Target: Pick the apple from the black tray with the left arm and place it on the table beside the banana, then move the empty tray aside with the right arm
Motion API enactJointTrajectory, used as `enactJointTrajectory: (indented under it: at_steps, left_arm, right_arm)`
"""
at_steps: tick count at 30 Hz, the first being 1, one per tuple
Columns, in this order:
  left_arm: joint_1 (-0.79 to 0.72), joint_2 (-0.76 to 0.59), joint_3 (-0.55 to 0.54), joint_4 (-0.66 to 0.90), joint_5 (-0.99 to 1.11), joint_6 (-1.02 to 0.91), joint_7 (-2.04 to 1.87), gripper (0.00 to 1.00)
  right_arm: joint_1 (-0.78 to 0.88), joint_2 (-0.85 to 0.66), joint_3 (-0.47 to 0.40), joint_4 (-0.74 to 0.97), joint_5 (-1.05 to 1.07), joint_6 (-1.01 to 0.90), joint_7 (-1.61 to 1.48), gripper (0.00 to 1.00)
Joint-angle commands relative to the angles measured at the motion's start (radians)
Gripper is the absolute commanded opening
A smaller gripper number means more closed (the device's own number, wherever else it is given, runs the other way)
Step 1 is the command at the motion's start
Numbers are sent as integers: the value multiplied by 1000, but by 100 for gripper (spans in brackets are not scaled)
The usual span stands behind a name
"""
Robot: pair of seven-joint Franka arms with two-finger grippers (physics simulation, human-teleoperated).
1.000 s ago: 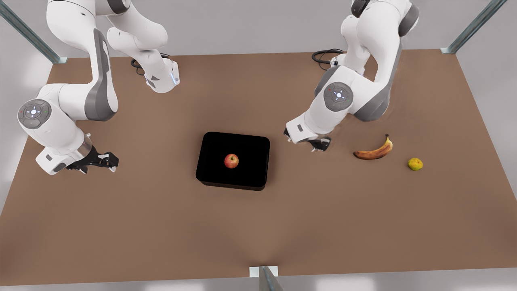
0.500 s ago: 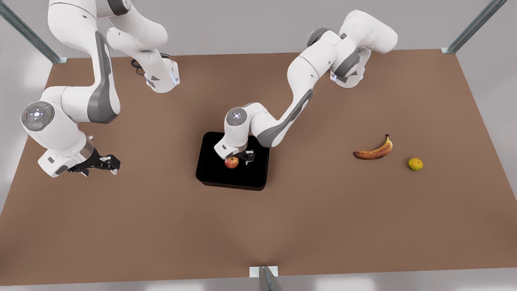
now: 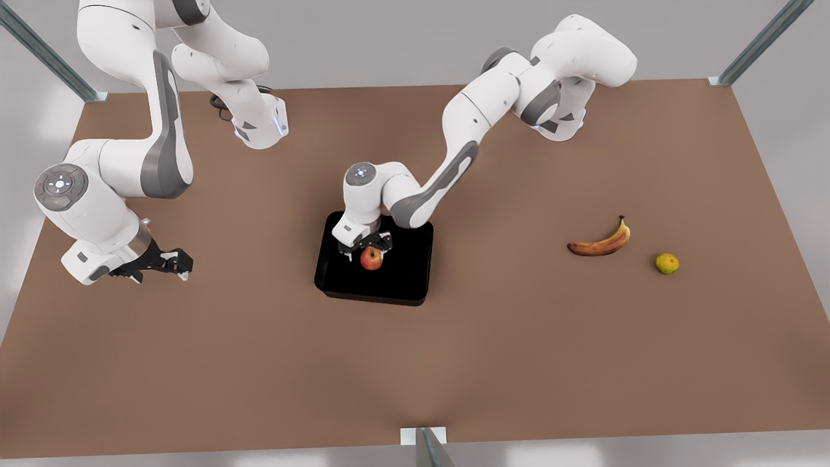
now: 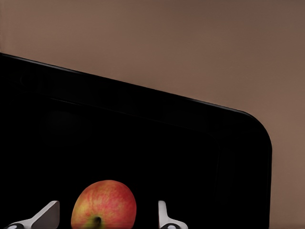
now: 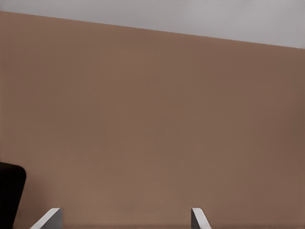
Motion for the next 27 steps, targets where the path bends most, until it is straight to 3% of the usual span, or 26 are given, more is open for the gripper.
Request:
enactJointTrajectory:
  at_steps: [1,22,24,27]
  left_arm:
    - [-1,0,0,-2,12,-56,-146,100]
    - [2,69,0,-23,-2,80,-163,100]
    - [2,69,0,-23,-2,83,-184,80]
    - [2,69,0,-23,2,83,-175,76]
  right_arm:
    - [0,-1,0,2,1,0,0,100]
    - [2,2,0,0,1,0,0,100]
    - [2,2,0,0,1,0,0,100]
    - [2,2,0,0,1,0,0,100]
